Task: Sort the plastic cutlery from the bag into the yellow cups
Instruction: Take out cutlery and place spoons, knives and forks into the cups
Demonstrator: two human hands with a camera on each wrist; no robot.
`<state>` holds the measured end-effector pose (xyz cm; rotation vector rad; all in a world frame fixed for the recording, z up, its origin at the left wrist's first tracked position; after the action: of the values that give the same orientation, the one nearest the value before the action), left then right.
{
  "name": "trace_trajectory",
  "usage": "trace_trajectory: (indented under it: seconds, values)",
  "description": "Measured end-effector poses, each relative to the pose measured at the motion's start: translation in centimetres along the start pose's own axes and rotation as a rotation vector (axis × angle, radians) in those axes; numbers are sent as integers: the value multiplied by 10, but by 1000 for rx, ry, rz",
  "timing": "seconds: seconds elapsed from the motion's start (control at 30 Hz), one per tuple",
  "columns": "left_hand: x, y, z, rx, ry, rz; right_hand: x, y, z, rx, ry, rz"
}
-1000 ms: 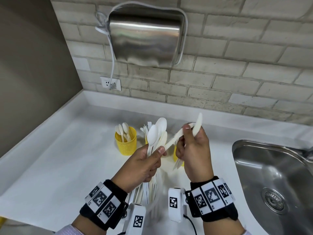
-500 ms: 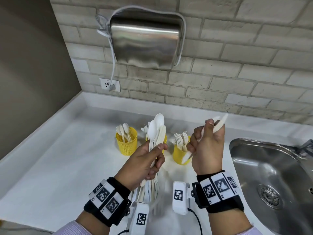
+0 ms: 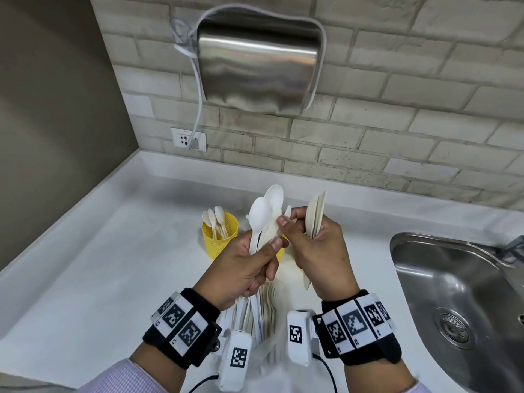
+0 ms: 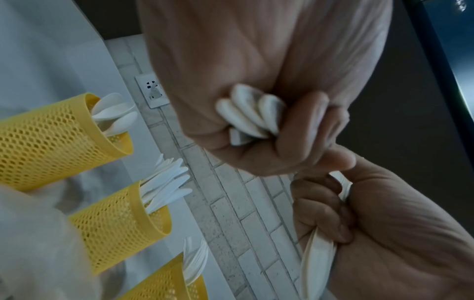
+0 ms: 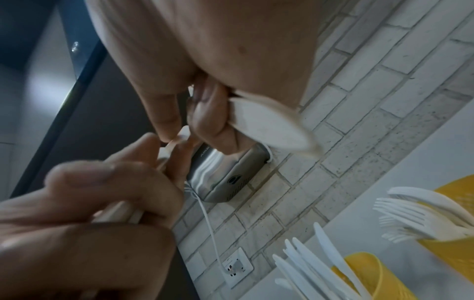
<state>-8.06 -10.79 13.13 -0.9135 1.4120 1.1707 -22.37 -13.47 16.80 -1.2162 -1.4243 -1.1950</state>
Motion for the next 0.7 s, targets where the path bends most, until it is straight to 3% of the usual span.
trace_trajectory:
  seconds: [0.37,0.47,0.6,0.7]
  values:
    - [-3,-22,4,-49,6,-102,-12,19,1,19,-38,140]
    - [0,-32,3,-82,9,-86,-23,17,-7,-126,-3,114]
    - [0,-45,2,-91,23,-79,-23,9,-16,-413,21,-235]
    - [2,-50,1,-104,19,-71,-16,5,-15,-517,-54,-424]
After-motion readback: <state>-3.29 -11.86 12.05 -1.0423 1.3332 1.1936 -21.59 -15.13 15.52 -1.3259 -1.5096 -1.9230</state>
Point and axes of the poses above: each hand's wrist, its own z-axis away from the middle knuckle, its own y-axis out of the palm, x = y × z, the point moved 3 cm from there along -z, towards the middle knuckle, and after that the axes turned 2 degrees about -z, right-handed, at the moved point
